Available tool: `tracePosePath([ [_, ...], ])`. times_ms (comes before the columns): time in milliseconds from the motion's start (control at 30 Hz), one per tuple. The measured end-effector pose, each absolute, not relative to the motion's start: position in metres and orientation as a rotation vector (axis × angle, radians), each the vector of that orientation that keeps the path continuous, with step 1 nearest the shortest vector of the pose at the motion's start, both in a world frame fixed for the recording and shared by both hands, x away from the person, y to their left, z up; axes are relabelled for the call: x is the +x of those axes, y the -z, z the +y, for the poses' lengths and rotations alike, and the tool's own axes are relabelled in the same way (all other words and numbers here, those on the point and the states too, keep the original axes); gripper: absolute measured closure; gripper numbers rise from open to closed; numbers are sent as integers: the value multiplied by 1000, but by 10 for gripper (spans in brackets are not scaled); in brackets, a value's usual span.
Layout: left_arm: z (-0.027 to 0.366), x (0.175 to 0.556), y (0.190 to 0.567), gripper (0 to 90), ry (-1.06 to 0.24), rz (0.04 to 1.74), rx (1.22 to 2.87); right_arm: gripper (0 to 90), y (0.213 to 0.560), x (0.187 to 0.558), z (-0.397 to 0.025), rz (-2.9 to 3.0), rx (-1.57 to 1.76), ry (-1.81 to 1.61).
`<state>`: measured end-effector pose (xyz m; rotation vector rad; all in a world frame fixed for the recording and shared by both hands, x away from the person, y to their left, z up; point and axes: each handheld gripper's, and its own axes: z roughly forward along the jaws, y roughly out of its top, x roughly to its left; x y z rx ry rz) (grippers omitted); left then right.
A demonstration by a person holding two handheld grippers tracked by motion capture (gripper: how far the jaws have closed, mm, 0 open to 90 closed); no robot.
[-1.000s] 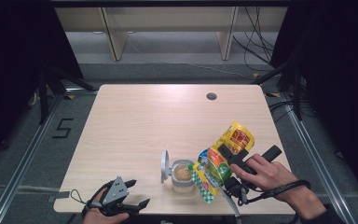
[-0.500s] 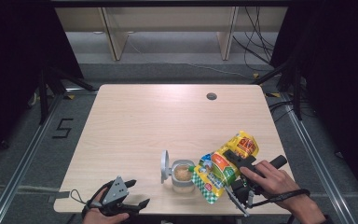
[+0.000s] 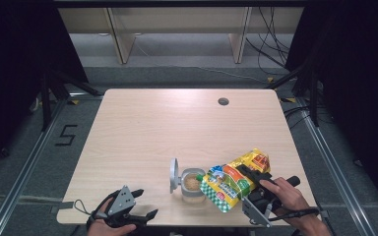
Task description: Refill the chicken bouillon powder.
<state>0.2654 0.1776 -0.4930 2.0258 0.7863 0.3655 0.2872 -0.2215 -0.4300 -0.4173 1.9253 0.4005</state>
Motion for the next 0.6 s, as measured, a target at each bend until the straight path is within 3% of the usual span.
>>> tracePosePath([
  [600,179,266,492,201,-369,773,2040,721,449,290,-237,1981,-151,-733],
])
